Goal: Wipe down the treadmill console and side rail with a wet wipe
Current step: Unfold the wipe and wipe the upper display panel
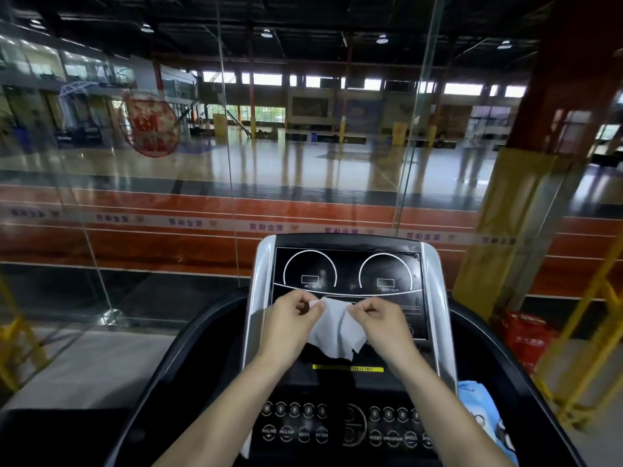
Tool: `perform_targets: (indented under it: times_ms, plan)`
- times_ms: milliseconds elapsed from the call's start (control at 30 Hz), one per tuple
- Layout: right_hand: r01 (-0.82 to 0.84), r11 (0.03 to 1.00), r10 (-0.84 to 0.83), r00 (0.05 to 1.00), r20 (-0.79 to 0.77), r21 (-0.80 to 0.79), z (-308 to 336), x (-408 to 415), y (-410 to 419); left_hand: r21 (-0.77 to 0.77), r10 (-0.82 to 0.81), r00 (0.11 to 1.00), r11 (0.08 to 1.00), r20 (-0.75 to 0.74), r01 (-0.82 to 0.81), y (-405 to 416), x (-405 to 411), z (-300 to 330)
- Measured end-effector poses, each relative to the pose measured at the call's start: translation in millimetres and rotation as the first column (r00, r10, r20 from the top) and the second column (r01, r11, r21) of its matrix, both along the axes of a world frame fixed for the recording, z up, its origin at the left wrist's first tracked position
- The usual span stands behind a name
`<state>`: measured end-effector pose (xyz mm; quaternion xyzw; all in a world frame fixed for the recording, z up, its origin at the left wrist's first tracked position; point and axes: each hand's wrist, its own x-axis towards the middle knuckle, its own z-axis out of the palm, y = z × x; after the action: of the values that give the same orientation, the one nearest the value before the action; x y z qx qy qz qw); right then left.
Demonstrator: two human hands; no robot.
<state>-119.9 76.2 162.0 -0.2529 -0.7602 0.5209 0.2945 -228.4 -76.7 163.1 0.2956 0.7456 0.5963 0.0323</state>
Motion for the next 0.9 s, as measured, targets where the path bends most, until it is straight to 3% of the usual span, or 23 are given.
perform_targets:
  times_ms: [233,367,567,700,800,900]
  plan:
    - [-0.114,0.898,-0.005,0.964,-0.267,-0.426,-4.6,-9.5,-22.8,0.034,-0.091,0.978,0.995,-0.188,0.099,-1.7,9.6,-1.2]
    - [-0.216,0.86,0.062,0.944,-0.325,-0.462,-0.1,-10.0,-32.0,-0.063,-0.141,0.956,0.99,-0.258,0.129,0.4,6.2,-11.1]
    - [-0.202,0.863,0.056,0.949,-0.309,-0.464,3.2,-25.1,-28.8,-0.158,-0.165,0.93,0.98,-0.328,0.118,-1.5,-7.2,-19.2]
    - [-0.088,0.935,0.001,0.97,-0.244,-0.345,6.3,-44.2,-20.0,-0.113,-0.061,0.941,0.993,-0.334,0.024,-10.5,-25.8,-24.3]
    - [0.025,0.991,-0.058,0.964,-0.258,-0.13,21.1,-68.9,-9.6,-0.089,0.035,0.902,0.993,-0.429,-0.081,-22.8,-46.5,-27.0]
    - [0.091,0.979,-0.042,0.965,-0.258,0.182,41.4,-101.5,-3.0,-0.17,0.078,0.811,0.962,-0.579,-0.214,-31.6,-73.8,-29.1]
